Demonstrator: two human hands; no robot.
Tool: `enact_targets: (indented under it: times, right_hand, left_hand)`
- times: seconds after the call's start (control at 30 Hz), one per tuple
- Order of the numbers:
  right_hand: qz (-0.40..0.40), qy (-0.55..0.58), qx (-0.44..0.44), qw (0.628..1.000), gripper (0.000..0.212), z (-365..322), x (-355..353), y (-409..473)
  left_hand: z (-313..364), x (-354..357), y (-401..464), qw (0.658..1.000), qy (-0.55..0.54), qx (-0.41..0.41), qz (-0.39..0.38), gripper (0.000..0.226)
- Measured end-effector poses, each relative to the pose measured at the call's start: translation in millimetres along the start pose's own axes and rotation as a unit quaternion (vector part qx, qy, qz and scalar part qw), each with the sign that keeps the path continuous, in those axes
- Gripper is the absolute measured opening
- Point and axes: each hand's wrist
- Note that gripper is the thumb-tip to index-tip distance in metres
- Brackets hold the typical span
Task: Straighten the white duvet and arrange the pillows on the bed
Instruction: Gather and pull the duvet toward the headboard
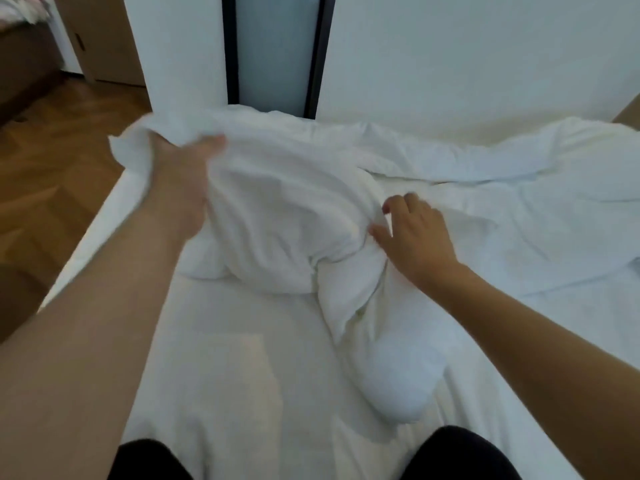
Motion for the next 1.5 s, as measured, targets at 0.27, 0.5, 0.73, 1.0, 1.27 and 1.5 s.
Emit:
enact_targets:
  times: [0.27,0.5,0.73,1.0,1.27,1.5]
  right_hand:
    - [-0.283,-0.097,-0.032,0.954,0.126,5.7,20.4,-102.4]
    - [-0.165,-0.141,0.006,0.976,0.070,20.5,21.3,-85.3]
    - [-0.231,-0.110,-0.004,0.967,0.055,12.9,40.0,-109.9]
    - [-0.001,0.106,-0.158,0.982,0.034,-10.2,48.3,-159.0]
    - [-0.231,0.027,-0.035,0.972,0.092,-39.3,100.7,-174.8]
    - [-0.222,-0.070,-0.014,0.972,0.082,-51.7,95.4,-162.1]
  left_hand:
    - [-131.5,-58.4,-104.4,0.912,0.223,-0.200,-0.280,0.056]
    - [25.8,-2.5,-61.6,0.989,0.132,0.018,-0.062,0.051]
    - [69.1,-14.1,-85.3,0.753,0.407,0.512,0.075,0.076]
    - [-134.2,-118.2,-94.8,0.488,0.743,0.403,-0.218,0.089]
    - [-183.2,-88.4,-59.4,0.430,0.822,0.294,-0.229,0.081]
    - [-185.5,-85.0,-54.9,0.400,0.828,0.306,-0.246,0.074]
Point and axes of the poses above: each hand's wrist, its own y-axis towards the middle knuckle, its own x-axis out of the palm, z = x × y, and after that the axes turned 14 degrees about z, right-handed
